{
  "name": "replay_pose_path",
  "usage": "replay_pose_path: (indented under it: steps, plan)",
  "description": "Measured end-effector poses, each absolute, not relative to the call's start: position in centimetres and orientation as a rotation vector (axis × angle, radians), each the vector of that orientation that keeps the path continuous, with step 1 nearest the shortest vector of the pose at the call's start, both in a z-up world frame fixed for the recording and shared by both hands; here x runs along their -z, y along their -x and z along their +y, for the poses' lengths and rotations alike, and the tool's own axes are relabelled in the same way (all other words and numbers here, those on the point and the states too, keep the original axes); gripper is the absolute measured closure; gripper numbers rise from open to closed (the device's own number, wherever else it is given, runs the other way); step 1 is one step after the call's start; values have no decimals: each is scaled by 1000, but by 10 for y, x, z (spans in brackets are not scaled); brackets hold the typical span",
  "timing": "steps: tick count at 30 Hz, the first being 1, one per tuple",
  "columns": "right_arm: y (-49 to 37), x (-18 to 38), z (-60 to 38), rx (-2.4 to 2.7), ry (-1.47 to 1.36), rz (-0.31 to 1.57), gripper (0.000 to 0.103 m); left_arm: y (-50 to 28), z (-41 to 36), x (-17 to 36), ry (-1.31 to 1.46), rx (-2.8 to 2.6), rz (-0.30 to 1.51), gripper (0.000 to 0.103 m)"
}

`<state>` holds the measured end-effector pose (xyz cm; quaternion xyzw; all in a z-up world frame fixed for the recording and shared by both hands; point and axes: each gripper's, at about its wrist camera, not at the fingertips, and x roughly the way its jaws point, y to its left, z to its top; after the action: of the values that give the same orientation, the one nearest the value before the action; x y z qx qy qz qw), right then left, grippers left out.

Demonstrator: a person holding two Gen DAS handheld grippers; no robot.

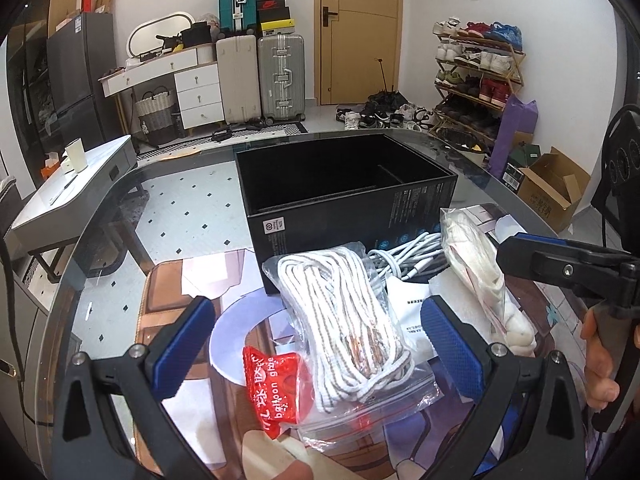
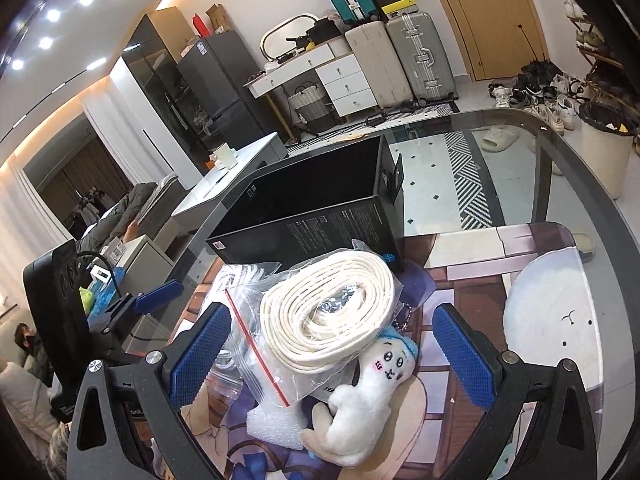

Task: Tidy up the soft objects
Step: 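Grasp the bagged white rope bundle with the left tool while the right tool grasps the coiled rope bag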

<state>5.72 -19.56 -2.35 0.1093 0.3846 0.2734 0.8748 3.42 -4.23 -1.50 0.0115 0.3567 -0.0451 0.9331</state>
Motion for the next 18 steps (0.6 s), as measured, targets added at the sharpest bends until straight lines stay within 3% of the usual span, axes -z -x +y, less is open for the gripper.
replay_pose_path:
  steps: [18]
  plan:
    - [-68, 12, -167, -648, 122, 796, 0, -53, -47, 29, -36, 92, 825, 0]
